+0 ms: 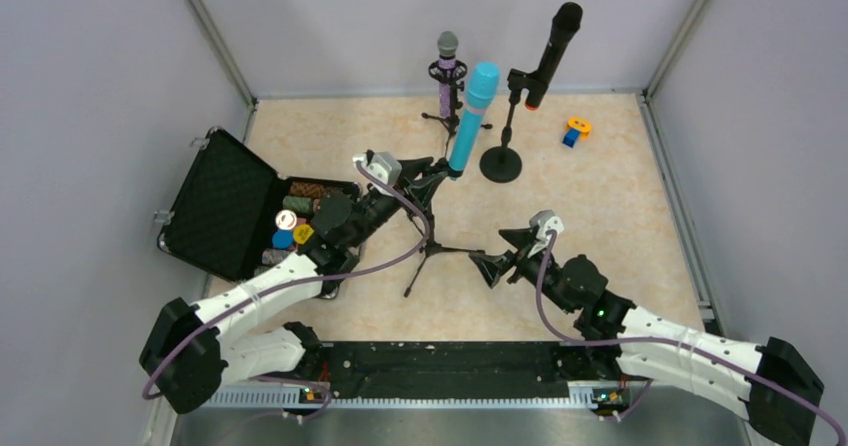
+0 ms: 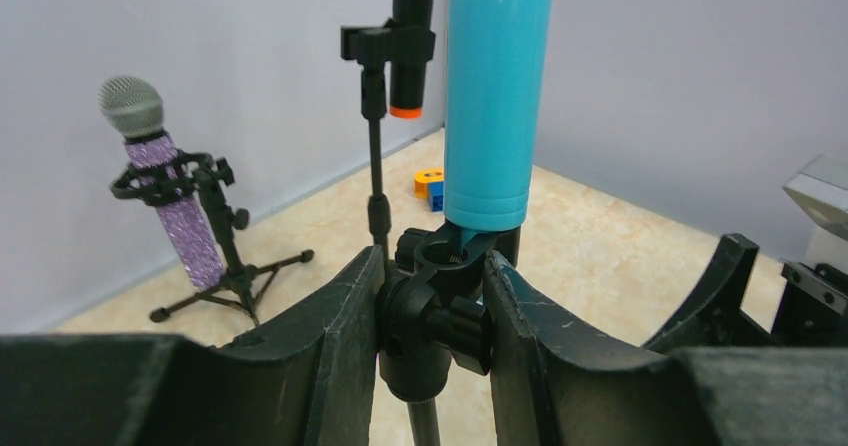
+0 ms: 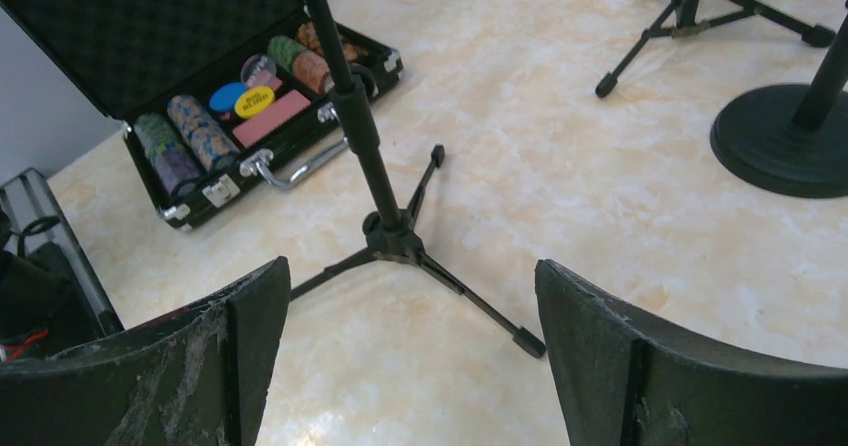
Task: Attach the microphones to the stand
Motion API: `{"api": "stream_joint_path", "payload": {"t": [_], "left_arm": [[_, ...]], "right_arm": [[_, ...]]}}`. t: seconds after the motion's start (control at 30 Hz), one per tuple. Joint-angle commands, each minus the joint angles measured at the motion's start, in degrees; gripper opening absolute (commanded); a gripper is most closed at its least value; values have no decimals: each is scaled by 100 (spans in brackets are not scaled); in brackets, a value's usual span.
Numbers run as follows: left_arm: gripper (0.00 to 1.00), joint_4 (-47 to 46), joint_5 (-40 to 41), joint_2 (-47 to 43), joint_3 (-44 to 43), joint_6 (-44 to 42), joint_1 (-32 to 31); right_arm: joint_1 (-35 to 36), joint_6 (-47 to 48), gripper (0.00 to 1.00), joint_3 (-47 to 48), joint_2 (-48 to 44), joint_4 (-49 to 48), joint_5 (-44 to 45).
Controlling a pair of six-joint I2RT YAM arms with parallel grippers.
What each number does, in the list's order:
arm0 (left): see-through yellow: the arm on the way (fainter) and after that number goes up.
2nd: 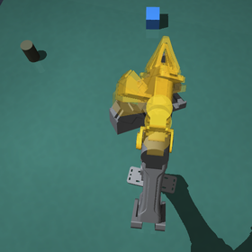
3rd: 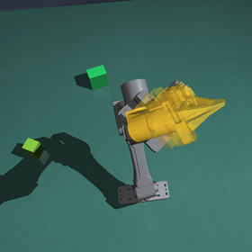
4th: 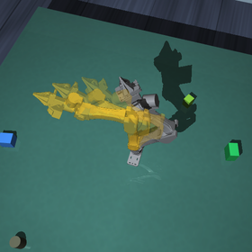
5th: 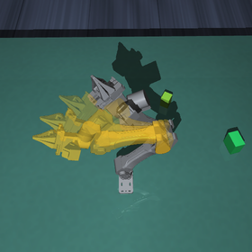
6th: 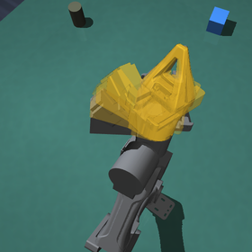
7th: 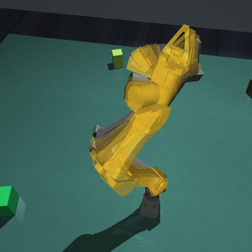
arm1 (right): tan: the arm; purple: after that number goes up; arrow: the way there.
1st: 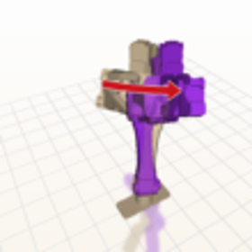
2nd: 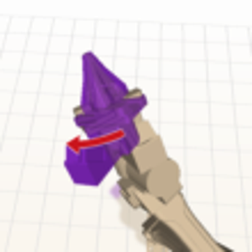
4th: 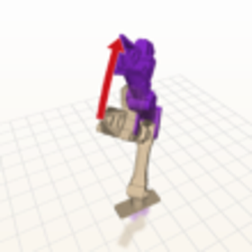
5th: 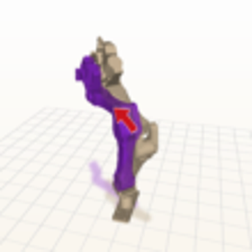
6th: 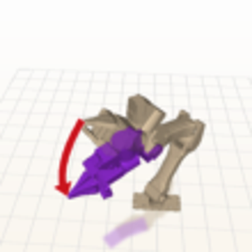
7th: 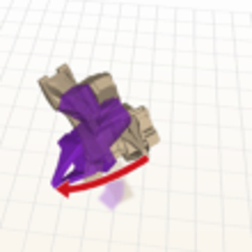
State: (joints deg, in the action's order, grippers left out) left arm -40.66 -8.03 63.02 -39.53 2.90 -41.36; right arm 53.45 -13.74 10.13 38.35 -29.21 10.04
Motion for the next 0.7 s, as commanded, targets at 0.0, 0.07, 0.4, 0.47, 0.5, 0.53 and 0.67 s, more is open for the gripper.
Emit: {"api": "stream_joint_path", "payload": {"t": [0.0,0.07,0.4,0.47,0.5,0.53,0.67], "left_arm": [[0,-1480,221,-134,668,138,19],[0,-1703,273,-185,1001,234,22],[0,-1218,61,-572,1485,213,22],[5,-1097,8,-680,1496,210,23],[10,-1055,-8,-708,1507,202,21],[16,-1023,-21,-743,1521,195,18],[43,-885,-216,-801,1517,154,16]], "right_arm": [[-19,-78,89,-104,-38,-145,121],[-13,-94,89,-129,-25,-152,125],[-21,-121,89,-108,81,-175,60],[-21,-135,89,-103,95,-178,59],[-24,-131,89,-100,104,-184,61],[-26,-133,89,-92,115,-190,57],[-27,-148,89,-86,130,-195,55]]}}
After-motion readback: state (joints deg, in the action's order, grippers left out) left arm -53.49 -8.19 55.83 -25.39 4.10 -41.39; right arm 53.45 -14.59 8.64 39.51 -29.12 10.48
